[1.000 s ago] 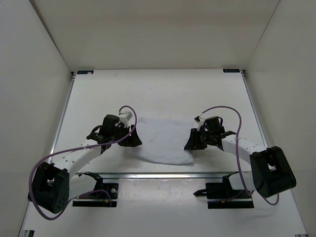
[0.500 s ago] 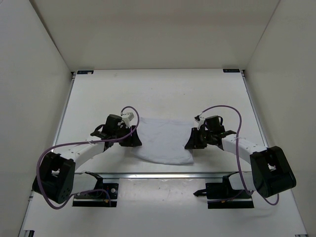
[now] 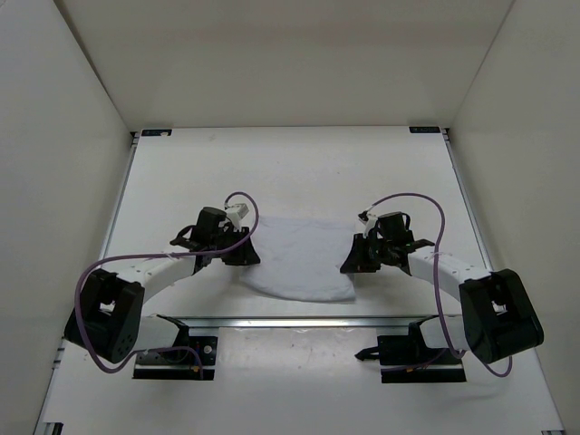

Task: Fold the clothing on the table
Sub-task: Flatten the skirt out

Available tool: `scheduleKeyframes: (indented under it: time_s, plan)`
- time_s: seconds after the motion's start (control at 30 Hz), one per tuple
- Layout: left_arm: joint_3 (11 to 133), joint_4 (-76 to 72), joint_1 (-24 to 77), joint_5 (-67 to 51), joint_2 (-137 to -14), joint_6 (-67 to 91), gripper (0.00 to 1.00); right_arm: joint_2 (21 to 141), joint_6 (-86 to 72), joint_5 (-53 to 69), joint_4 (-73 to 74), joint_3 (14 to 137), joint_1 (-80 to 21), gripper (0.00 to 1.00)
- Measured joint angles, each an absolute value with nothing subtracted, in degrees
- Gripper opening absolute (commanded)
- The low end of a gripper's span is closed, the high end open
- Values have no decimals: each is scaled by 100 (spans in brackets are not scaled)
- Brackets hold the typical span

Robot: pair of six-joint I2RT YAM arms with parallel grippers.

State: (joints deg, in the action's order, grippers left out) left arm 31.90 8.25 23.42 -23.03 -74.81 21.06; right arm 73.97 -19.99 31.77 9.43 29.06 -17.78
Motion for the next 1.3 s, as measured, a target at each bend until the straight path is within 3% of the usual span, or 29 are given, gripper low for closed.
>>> scheduleKeyframes:
  time_s: [0.13,0.17,0.37,0.5,0.63,0.87,0.97,1.13,1.3]
  plan:
    - [3214,790,2355,-2316,-7533,2095,1,7389,-2018,3177,943,2906,-1754,0]
    - [3245,801,2370,-2311,-7577,2082,0,7389,-2021,3177,945,2906,-1754,0]
    - [3640,1031,2469,-2285,-7728,1957,0,7391,-1970,3144,1194,3260,-1697,0]
    - [4340,1203,2370,-2259,-7846,1789,0,7507,-1785,3157,1455,4134,-1337,0]
    - [5616,1321,2038,-2189,-8329,1535,0,7996,-1404,3089,1774,5675,-928,0]
    - [8785,1546,1743,-1933,-9369,989,0,9148,-679,2731,2416,9561,-620,0]
    - [9605,1389,1743,-1835,-9343,849,0,9041,-456,2585,2250,10274,-580,0]
    - [9684,1050,1855,-1844,-8945,685,0,8200,-290,2665,1837,9498,-285,0]
    - [7629,676,2145,-1833,-8042,727,0,7319,-123,2652,1638,7185,-287,0]
